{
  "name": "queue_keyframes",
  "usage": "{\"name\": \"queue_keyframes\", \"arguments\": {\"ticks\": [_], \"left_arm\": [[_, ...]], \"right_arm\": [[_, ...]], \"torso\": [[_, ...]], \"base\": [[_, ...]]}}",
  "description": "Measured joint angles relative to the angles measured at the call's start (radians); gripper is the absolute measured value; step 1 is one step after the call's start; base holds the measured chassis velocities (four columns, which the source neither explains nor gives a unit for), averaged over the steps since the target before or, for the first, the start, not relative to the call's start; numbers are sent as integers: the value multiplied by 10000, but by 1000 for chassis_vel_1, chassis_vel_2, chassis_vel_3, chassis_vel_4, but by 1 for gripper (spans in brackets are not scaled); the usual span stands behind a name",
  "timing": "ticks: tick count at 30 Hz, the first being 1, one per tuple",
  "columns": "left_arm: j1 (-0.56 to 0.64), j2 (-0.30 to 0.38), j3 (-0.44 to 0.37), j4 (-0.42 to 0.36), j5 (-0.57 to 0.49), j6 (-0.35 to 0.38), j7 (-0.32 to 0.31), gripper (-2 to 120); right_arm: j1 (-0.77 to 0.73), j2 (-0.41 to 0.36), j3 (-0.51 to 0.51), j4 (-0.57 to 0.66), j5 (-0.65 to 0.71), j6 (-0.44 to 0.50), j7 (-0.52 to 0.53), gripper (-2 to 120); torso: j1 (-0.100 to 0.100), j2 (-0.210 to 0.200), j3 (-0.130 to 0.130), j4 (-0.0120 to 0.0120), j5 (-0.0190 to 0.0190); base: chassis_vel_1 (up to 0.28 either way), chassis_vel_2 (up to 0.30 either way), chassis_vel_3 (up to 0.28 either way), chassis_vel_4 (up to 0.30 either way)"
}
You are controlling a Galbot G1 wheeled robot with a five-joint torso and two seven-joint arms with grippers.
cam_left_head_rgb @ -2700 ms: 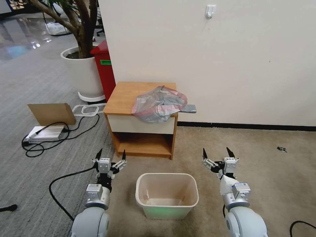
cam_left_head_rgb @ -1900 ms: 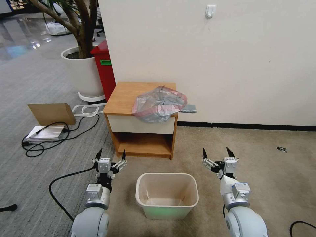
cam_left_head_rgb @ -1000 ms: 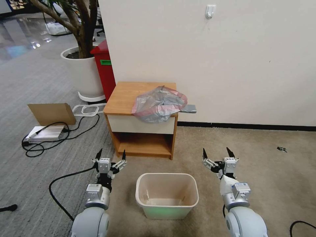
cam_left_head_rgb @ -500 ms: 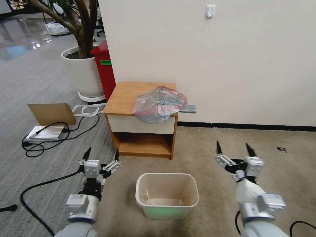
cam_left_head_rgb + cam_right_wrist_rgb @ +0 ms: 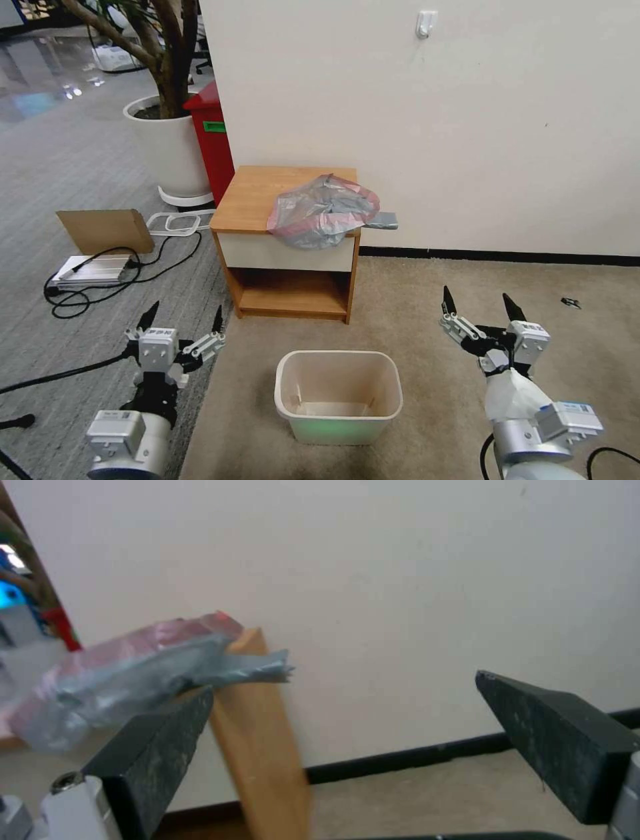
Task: Pick up the garbage bag from the table and place it over the trash can.
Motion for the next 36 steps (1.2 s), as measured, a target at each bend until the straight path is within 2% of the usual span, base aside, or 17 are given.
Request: {"name": "queue_keyframes", "arguments": {"ticks": [2,4,6,10,11,13,15,20,23,29,36], "left_arm": [[-39,0,50,13,-47,59,0,100],[-84,15,134,26,-91,92,1,100],[-102,33,146,32,-110,101,0,100],[-196,198,154,47,-404,225,-3,100],[-196,198,154,47,-404,225,-3,100],[-197,285,131,55,-549,269,-9,100],[-108,339,103,59,-640,269,-10,100],[98,436,7,67,-758,257,-12,100],[265,511,-59,74,-782,237,-11,100],[509,574,-247,78,-803,169,-10,100],[719,535,-282,81,-755,-27,88,100]], "right_arm": [[337,-83,-3,-188,880,-320,-15,100],[953,-157,-39,-530,2471,-869,134,100],[1155,-189,-57,-629,3011,-1041,240,100],[2773,-281,-268,-1438,6761,-1525,1117,100],[2773,-281,-268,-1438,6761,-1525,1117,100],[3694,-208,-463,-1892,8828,-1525,1861,100],[4400,-90,-572,-2304,10041,-1479,2288,100],[5430,146,-717,-3277,11141,-1385,2733,100],[6352,473,-789,-4479,11814,-1301,3012,100],[7613,895,-711,-6038,11992,-888,2913,100],[8304,892,-587,-6841,12035,-800,2745,100]], "torso": [[0,0,0,0,0],[0,0,1,0,0],[0,0,1,-1,0],[0,0,2,1,1],[0,0,2,1,1],[0,0,2,1,-2],[0,-1,2,1,0],[0,0,1,1,-4],[-1,-1,3,2,-1],[-1,-1,2,3,-1],[0,-1,2,1,-1]], "base": [[0,0,0,0],[0,0,0,0],[0,0,0,0],[0,0,0,0],[0,0,0,0],[0,0,0,0],[0,0,0,0],[0,0,0,0],[0,0,0,0],[0,0,0,0],[0,0,0,0]]}}
